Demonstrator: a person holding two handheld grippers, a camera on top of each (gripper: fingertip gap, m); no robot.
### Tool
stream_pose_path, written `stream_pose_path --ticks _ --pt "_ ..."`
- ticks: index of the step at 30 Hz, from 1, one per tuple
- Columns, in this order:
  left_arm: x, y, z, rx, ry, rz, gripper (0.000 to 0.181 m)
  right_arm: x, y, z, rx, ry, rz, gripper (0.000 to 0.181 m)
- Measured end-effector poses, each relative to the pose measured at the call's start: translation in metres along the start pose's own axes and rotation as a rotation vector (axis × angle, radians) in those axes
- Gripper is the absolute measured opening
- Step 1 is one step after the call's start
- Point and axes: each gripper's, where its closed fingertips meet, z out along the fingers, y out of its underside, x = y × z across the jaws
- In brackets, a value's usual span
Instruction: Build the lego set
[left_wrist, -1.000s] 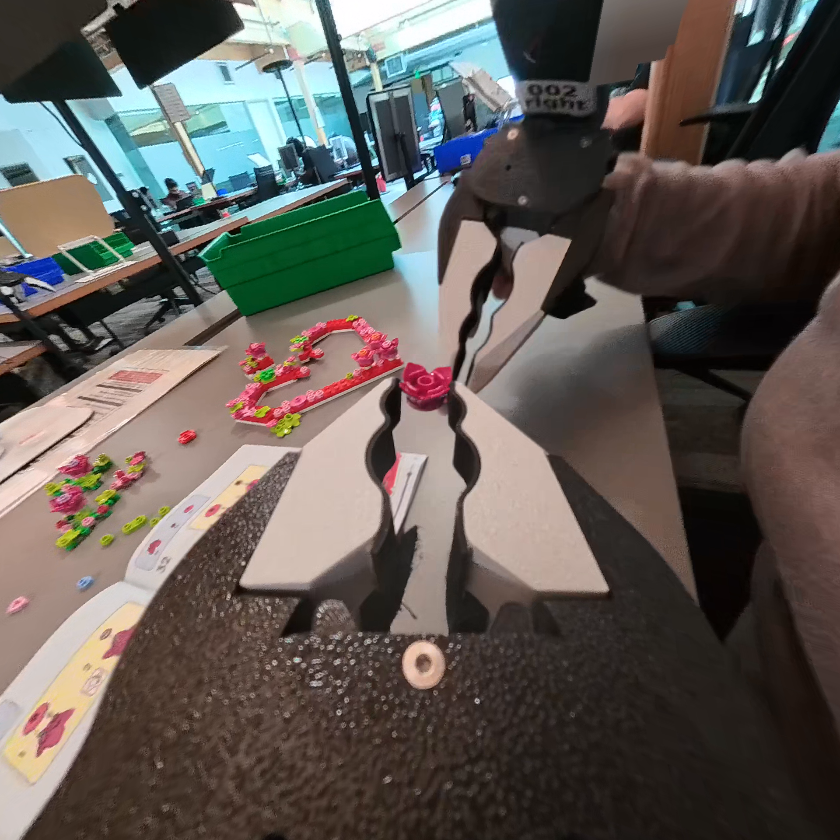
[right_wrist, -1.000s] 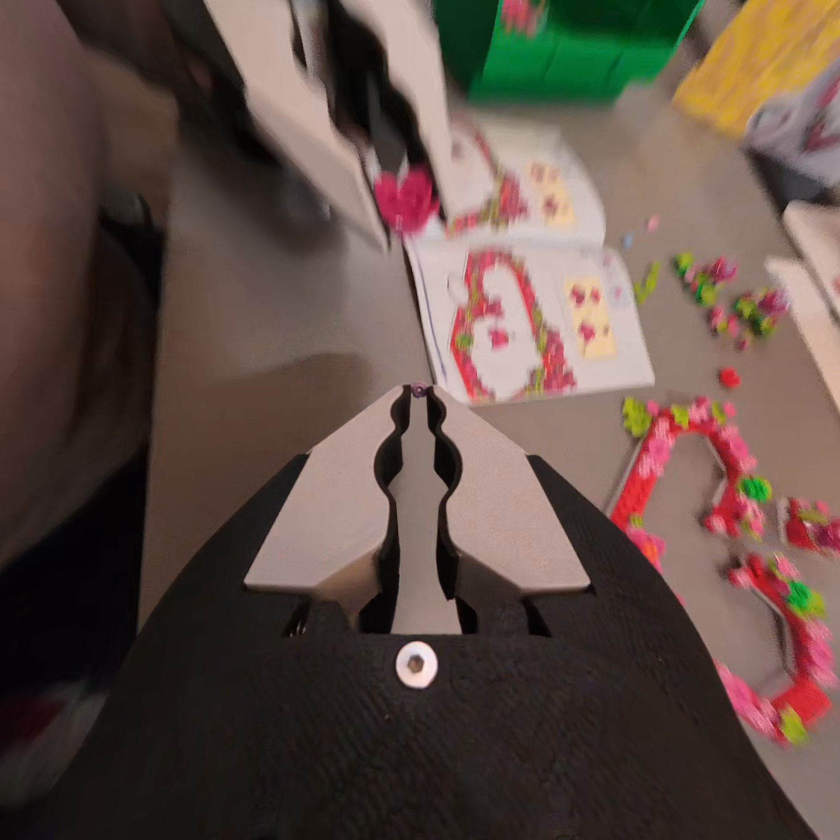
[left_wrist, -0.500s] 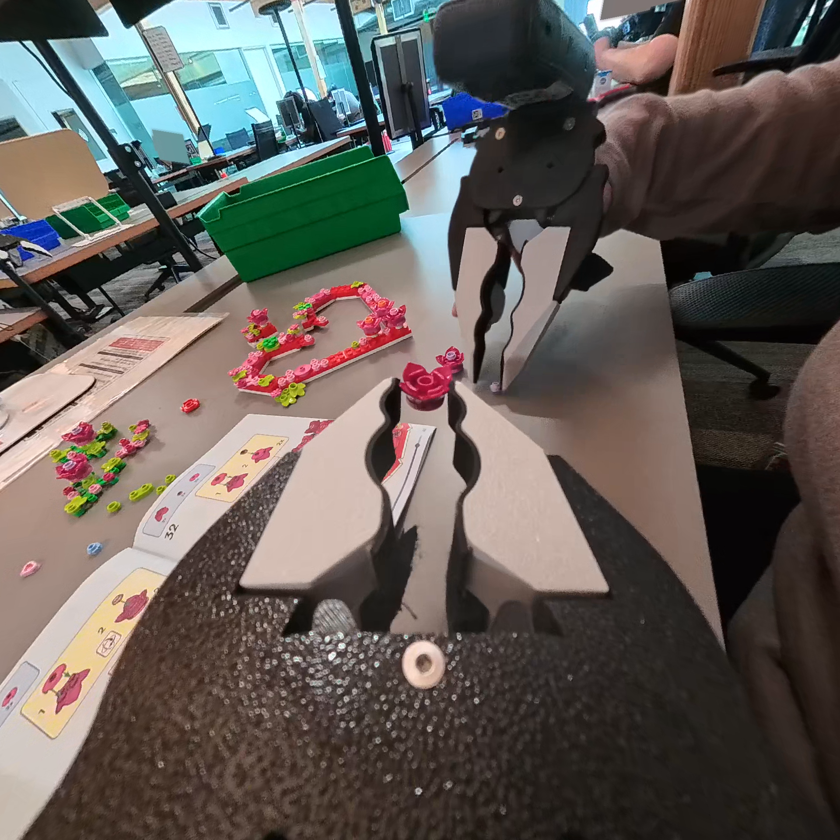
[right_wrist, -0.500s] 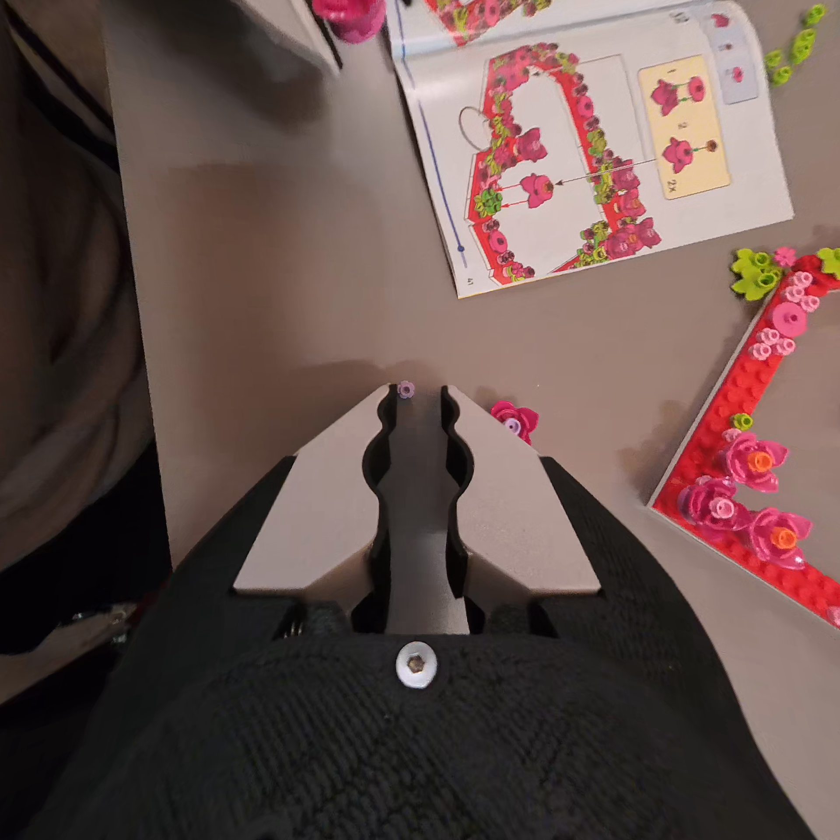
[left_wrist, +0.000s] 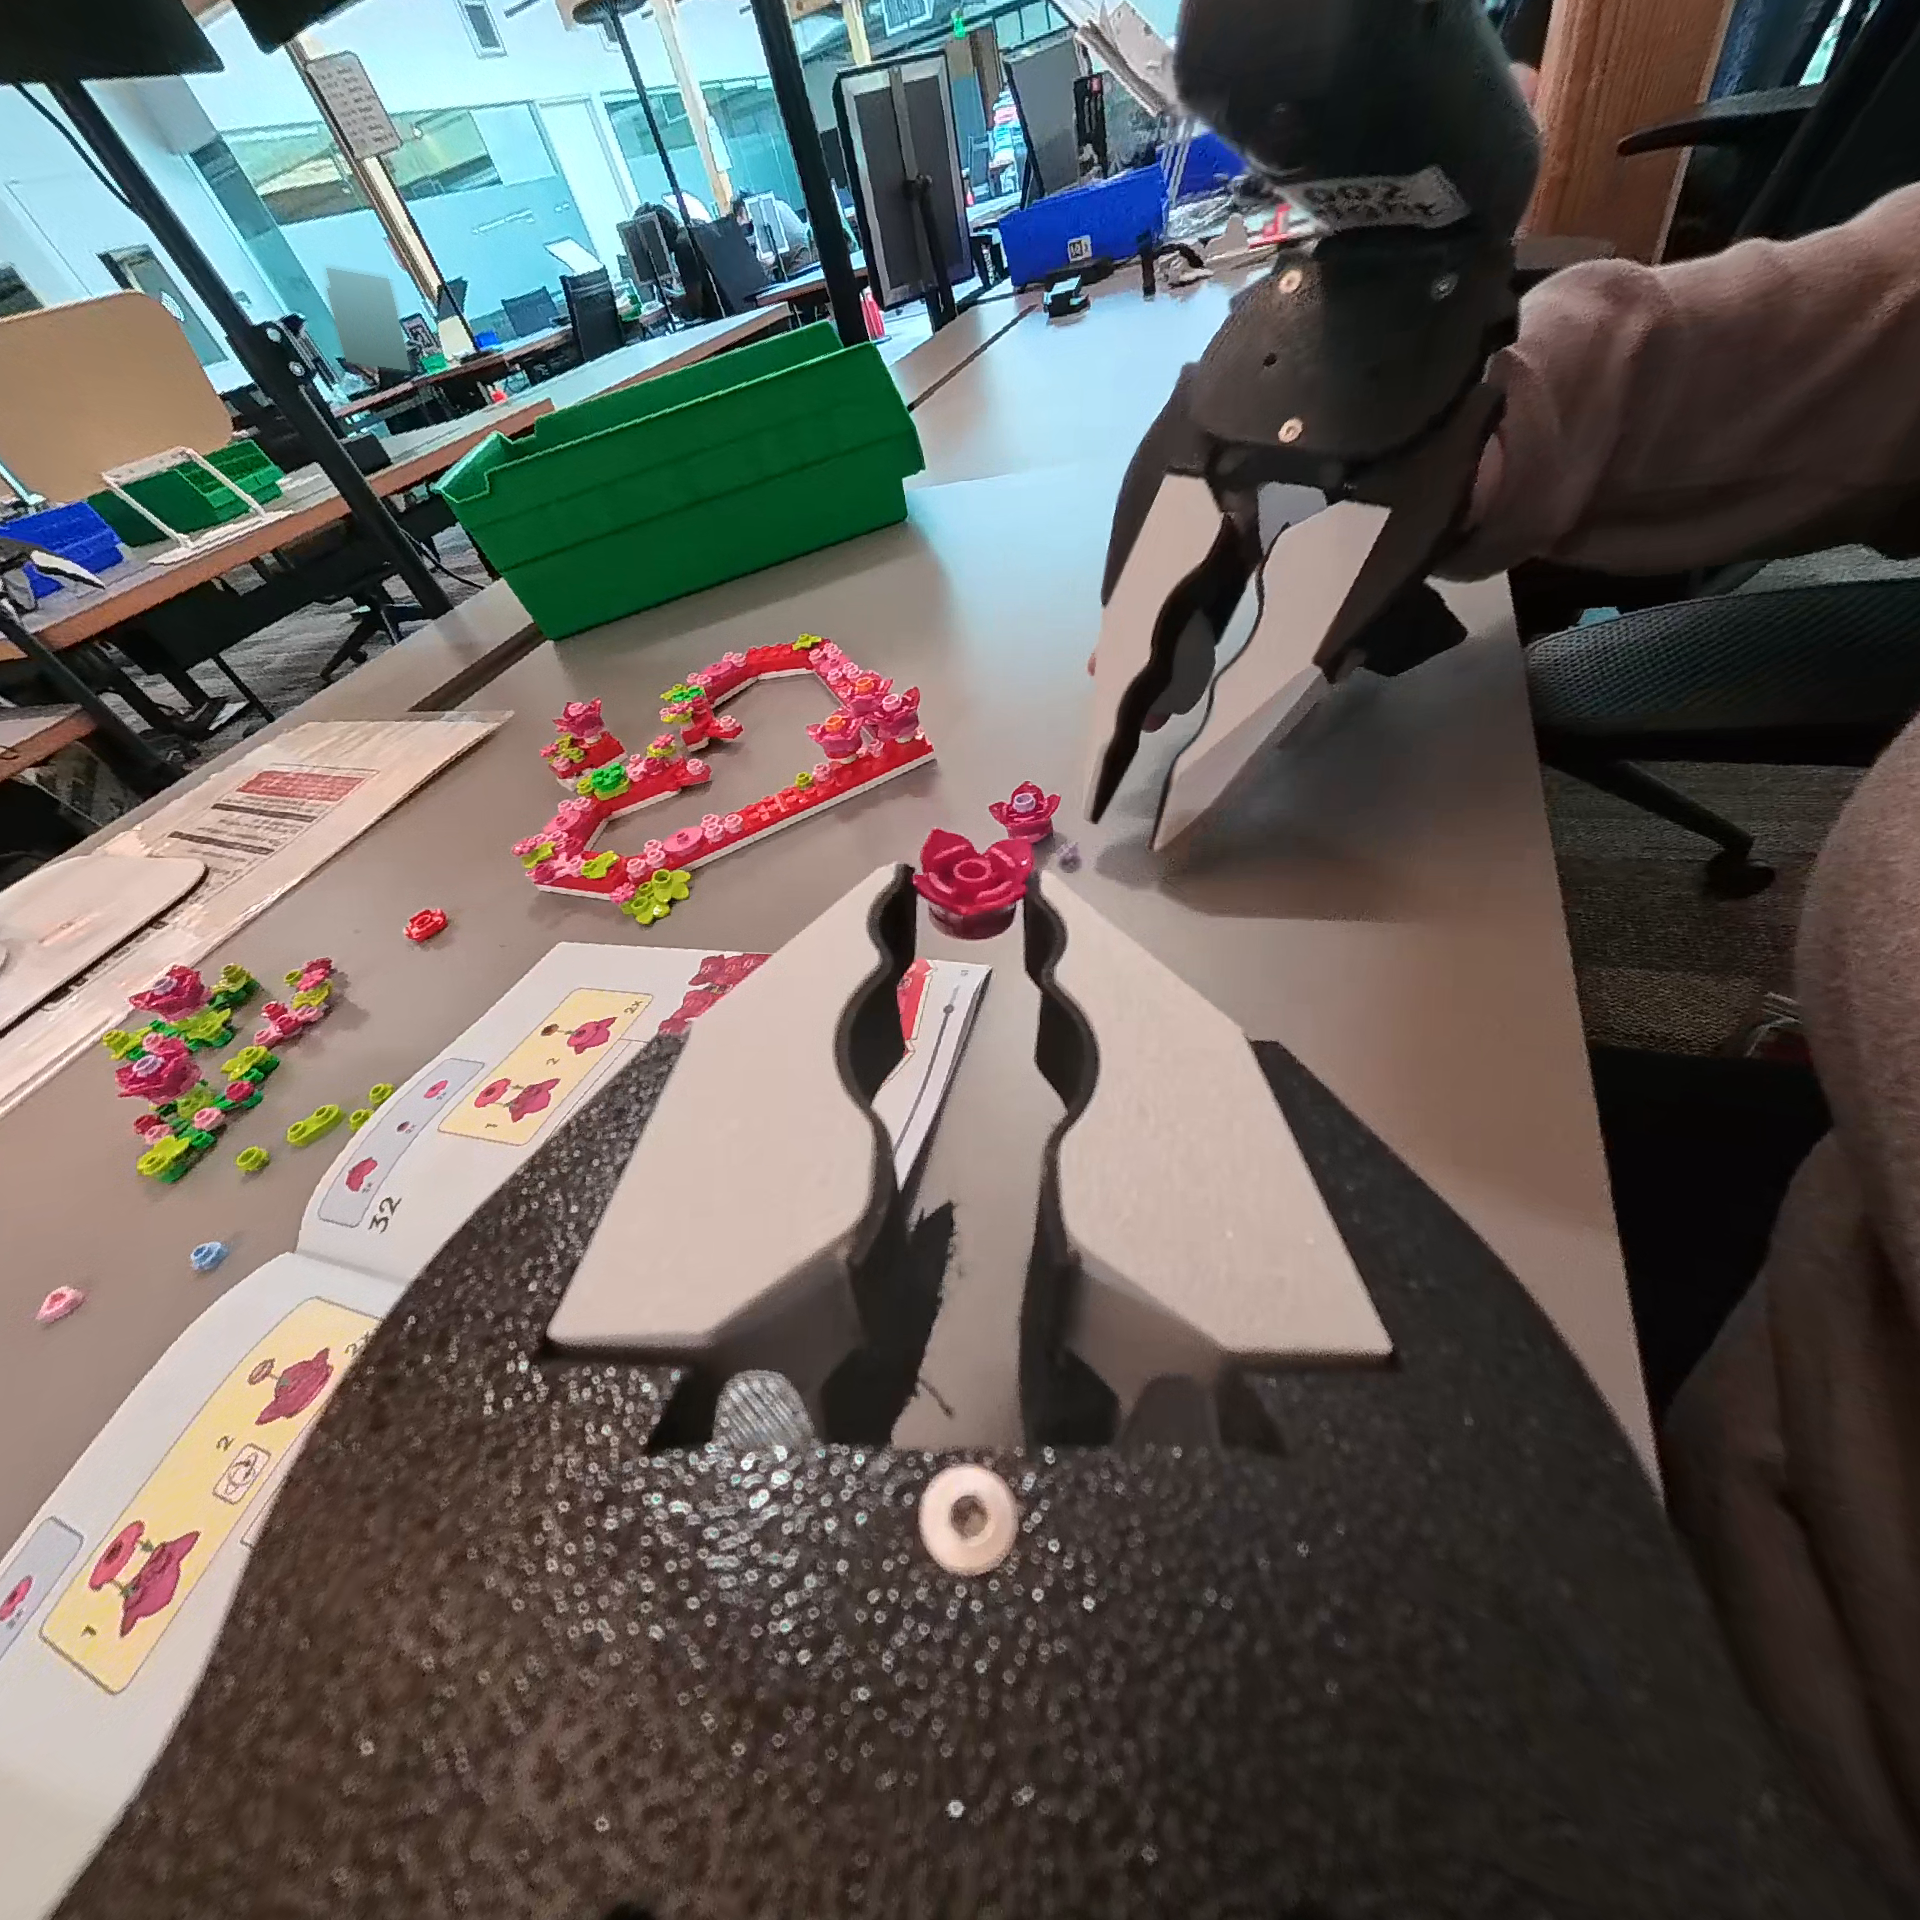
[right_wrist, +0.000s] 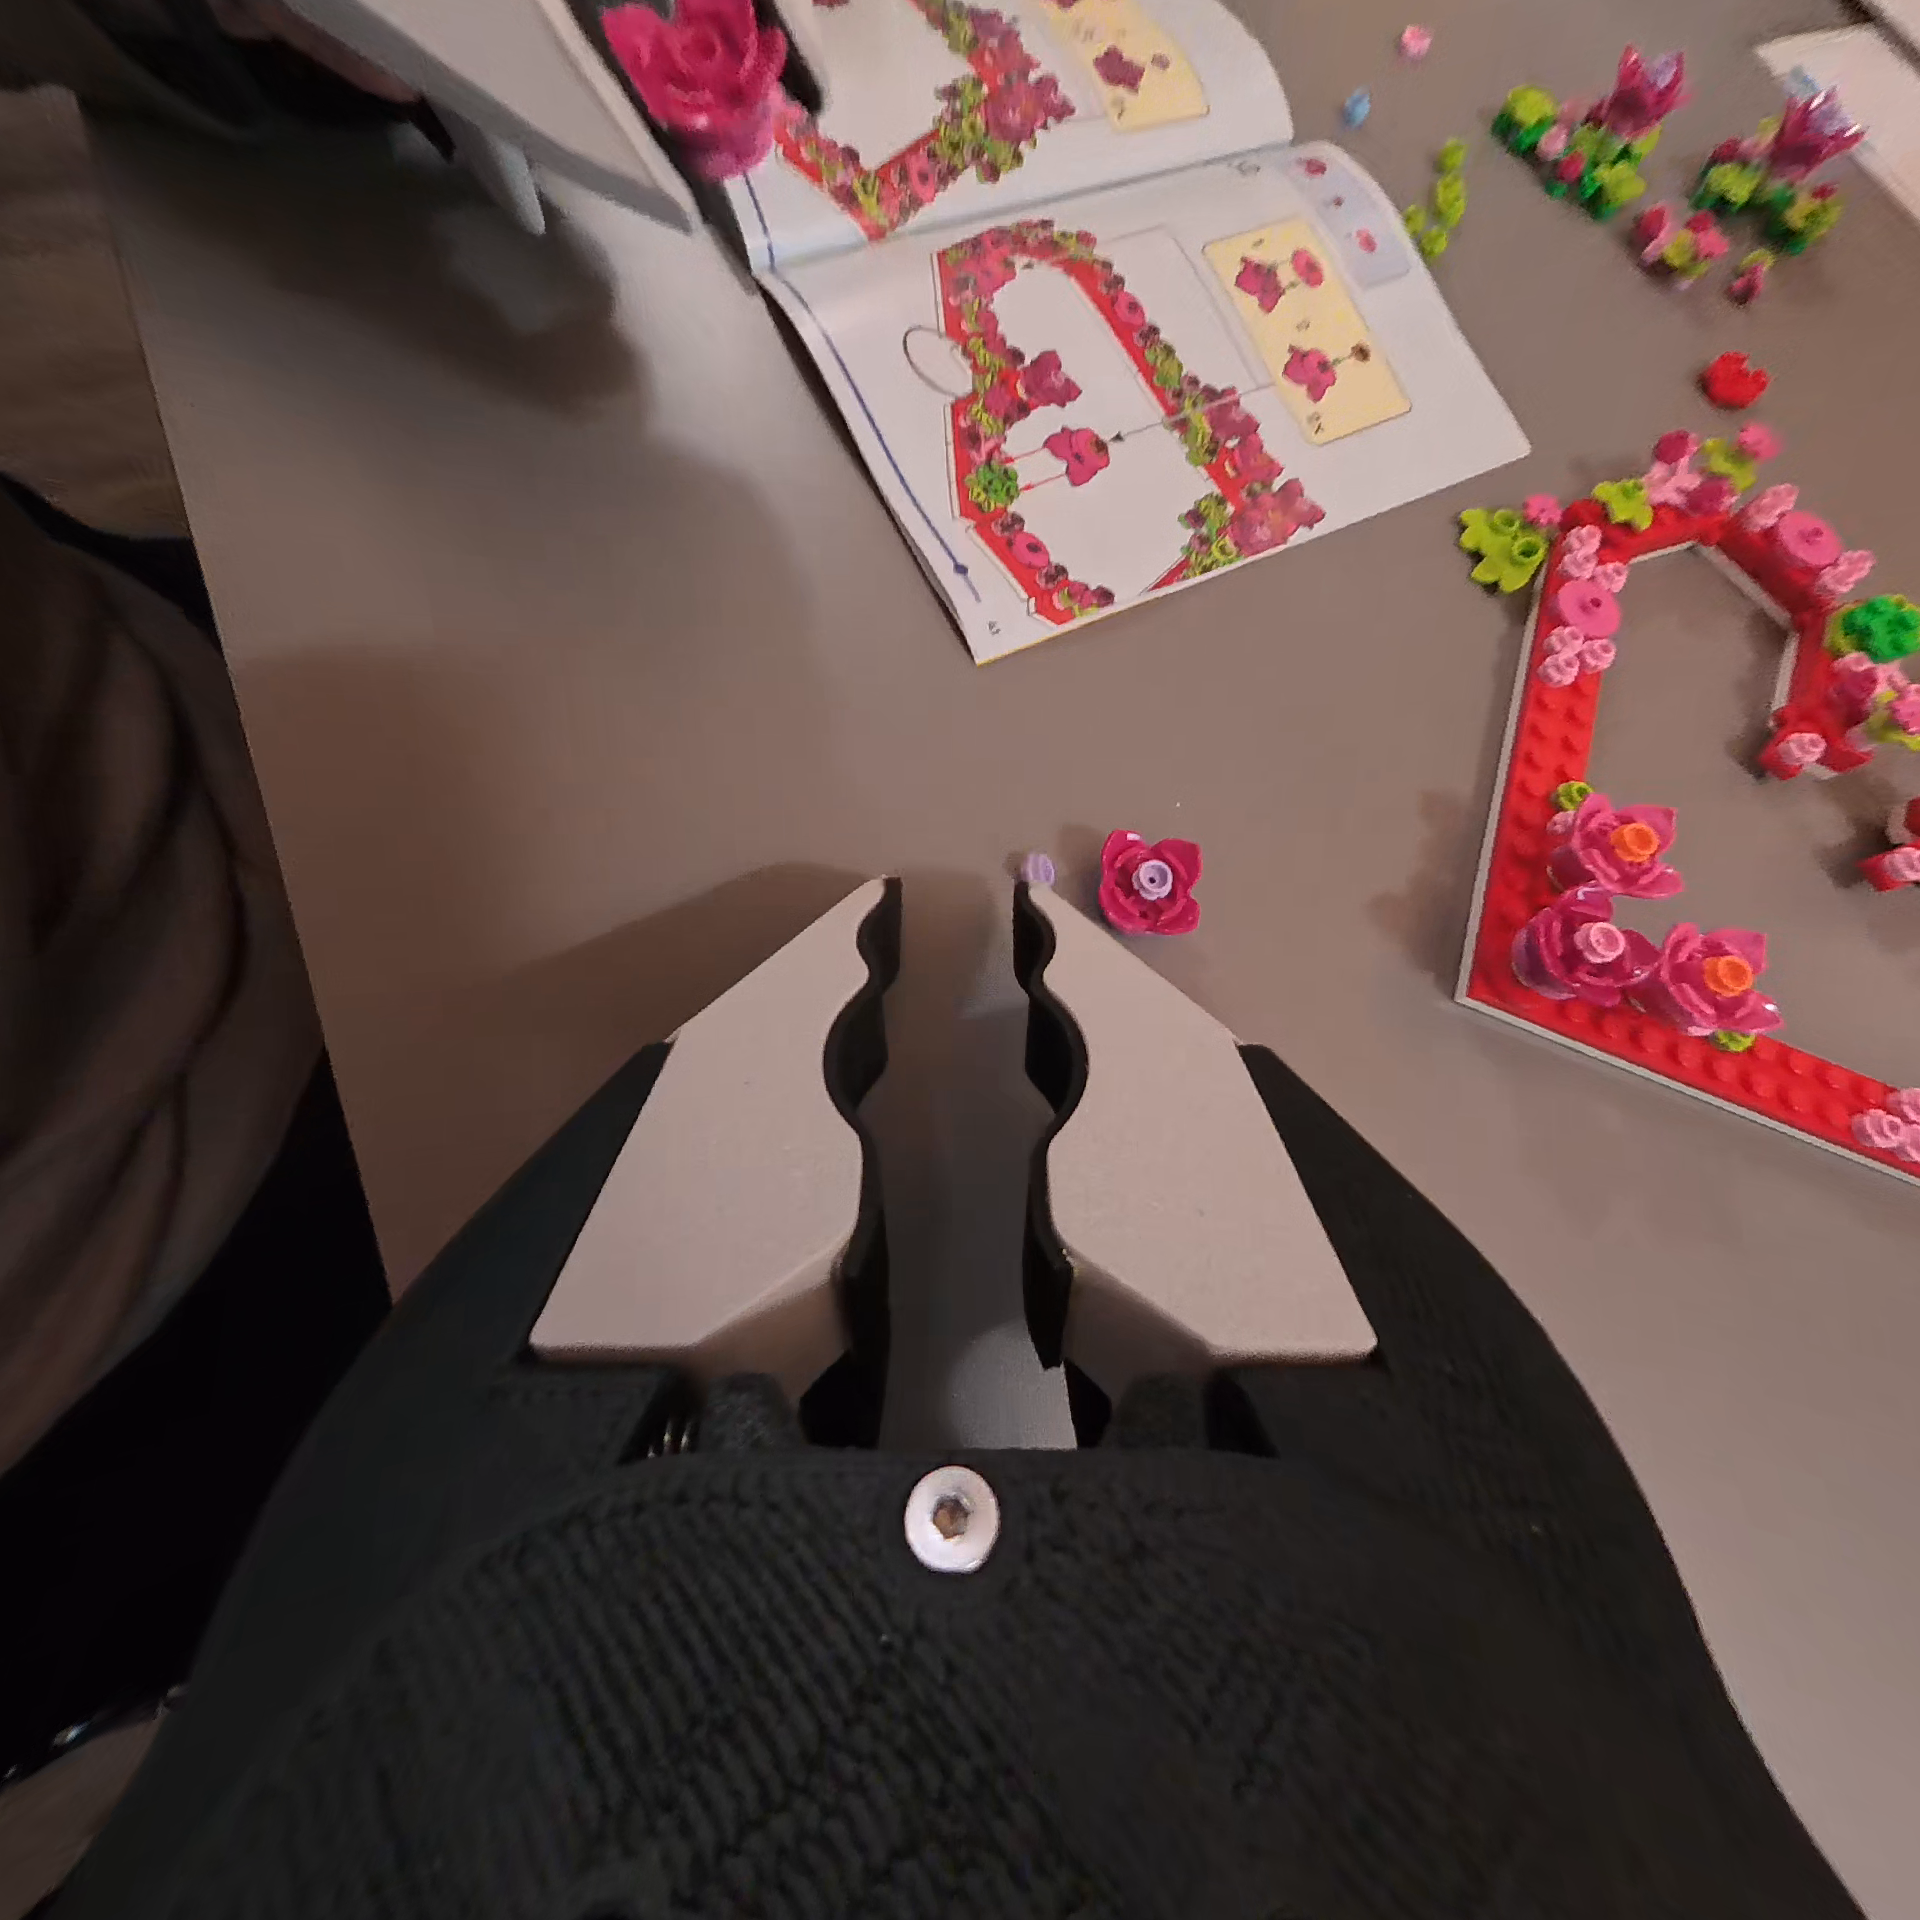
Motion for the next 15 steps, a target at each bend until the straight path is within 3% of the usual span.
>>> stream_pose_path --ticks 1,15 --pt "0.000 0.000 0.000 0.000 -0.001 0.001 0.018 0.001 -0.003 0.000 0.015 0.011 0.002 0.020" --pt "0.003 -0.001 0.000 0.005 0.008 0.010 0.018 0.013 -0.009 0.007 0.042 0.120 -0.023 0.010"
